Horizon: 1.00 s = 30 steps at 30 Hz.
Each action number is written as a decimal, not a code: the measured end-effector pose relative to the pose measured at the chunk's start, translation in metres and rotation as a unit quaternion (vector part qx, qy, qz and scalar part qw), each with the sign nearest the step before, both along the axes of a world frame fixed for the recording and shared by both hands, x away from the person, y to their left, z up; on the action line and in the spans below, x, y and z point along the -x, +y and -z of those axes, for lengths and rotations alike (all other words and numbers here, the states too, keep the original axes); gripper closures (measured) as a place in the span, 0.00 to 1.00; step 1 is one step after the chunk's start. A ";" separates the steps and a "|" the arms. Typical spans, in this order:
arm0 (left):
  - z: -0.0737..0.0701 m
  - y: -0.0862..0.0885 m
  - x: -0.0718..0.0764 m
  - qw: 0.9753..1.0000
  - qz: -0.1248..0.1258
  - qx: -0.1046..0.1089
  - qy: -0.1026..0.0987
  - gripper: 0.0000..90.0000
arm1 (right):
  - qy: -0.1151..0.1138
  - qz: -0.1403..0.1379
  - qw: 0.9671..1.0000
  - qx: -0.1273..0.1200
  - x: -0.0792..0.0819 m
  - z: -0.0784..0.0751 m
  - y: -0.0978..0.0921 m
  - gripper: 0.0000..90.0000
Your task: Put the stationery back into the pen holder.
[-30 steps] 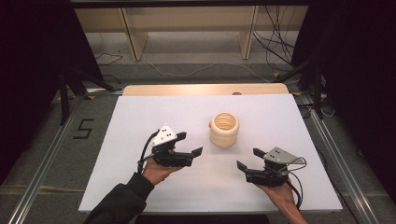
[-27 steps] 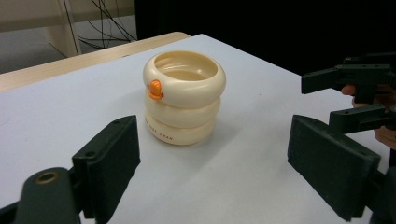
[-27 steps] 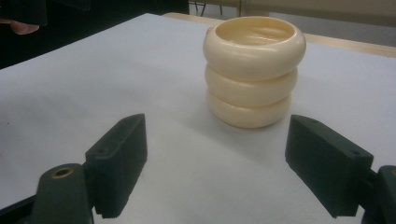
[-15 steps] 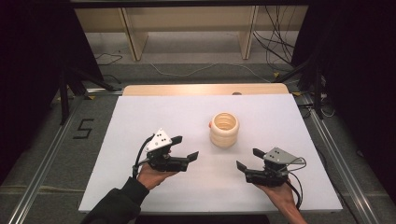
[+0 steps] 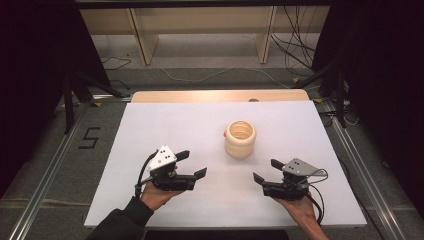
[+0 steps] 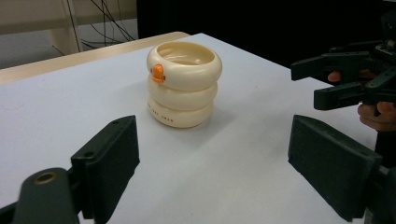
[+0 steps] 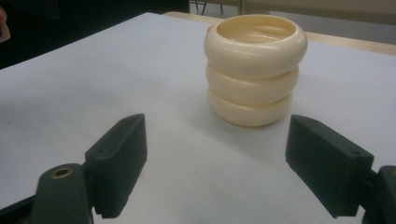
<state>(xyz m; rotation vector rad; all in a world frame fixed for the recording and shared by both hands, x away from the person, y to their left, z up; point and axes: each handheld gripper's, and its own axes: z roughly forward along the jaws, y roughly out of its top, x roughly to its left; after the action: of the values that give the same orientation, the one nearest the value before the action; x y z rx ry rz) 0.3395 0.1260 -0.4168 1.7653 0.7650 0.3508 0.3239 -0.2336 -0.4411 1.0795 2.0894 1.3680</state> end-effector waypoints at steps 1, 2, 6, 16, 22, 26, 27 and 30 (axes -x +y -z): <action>0.001 0.000 0.000 1.000 -0.001 0.001 0.001 0.17 | 0.000 0.000 1.000 0.001 0.000 0.000 0.000 0.24; 0.001 0.001 0.000 1.000 -0.002 0.000 0.002 0.17 | 0.000 0.000 1.000 0.001 0.000 0.000 0.000 0.24; 0.006 0.003 0.001 1.000 -0.005 -0.004 0.007 0.17 | 0.004 0.001 1.000 -0.008 -0.001 0.001 -0.001 0.24; 0.013 0.010 0.009 1.000 -0.008 -0.012 0.011 0.17 | 0.004 0.001 1.000 -0.008 0.000 -0.001 -0.001 0.24; 0.012 0.016 0.007 1.000 -0.017 -0.004 0.011 0.17 | 0.003 -0.001 1.000 -0.008 0.001 -0.001 0.000 0.24; 0.012 0.014 0.007 1.000 -0.016 -0.006 0.007 0.17 | 0.003 0.000 1.000 -0.008 0.000 0.000 0.000 0.24; 0.012 0.013 0.007 1.000 -0.016 -0.006 0.007 0.17 | 0.003 0.000 1.000 -0.008 0.000 0.000 0.000 0.24; 0.013 0.014 0.007 1.000 -0.017 -0.005 0.008 0.17 | 0.003 0.000 1.000 -0.008 0.000 0.000 0.000 0.24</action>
<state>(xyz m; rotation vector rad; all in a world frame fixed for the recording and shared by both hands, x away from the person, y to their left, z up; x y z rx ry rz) 0.3327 0.1396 -0.4297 1.7686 0.8063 0.3656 0.3236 -0.2339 -0.4406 1.0904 2.0863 1.3857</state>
